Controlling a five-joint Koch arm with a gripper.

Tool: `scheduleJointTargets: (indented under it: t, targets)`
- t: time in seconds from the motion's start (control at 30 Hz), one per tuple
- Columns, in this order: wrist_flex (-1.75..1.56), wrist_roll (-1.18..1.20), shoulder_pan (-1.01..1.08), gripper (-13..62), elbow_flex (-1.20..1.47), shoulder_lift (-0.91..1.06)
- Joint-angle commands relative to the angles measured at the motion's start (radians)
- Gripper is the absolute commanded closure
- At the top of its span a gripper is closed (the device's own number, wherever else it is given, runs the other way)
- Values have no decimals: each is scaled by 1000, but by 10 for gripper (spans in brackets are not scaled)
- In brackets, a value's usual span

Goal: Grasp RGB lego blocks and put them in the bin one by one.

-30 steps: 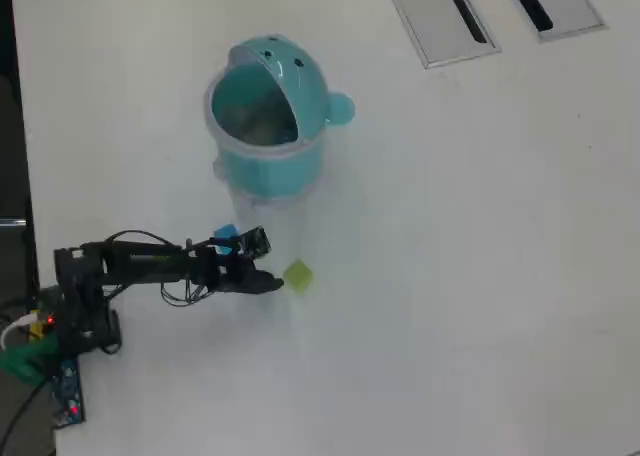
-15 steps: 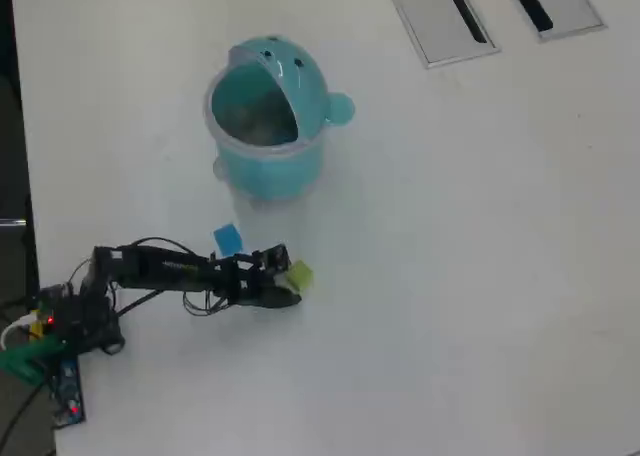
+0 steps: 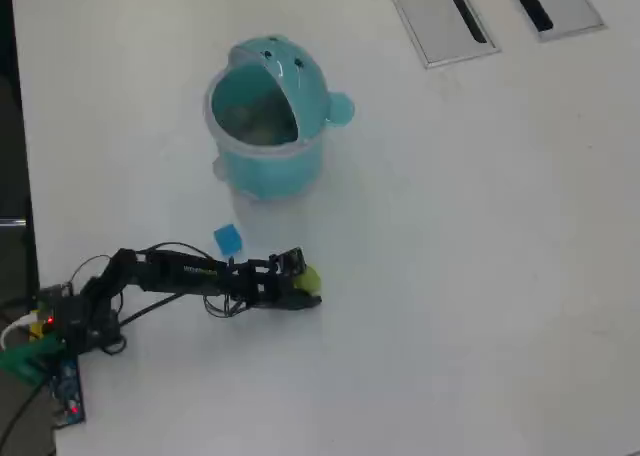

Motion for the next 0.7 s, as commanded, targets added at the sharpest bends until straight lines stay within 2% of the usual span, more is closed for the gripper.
scheduleJointTargets:
  t: [0.0,0.2,0.5,0.6,0.67]
  targets:
    - [-77,15,0,158,-74,0]
    - [-144,75,-26,207,-67,12]
    - [-290,218,-66,370,-17,78]
    - [-308,259,-87,378,-2,120]
    - [-310,270,-97,426,14,155]
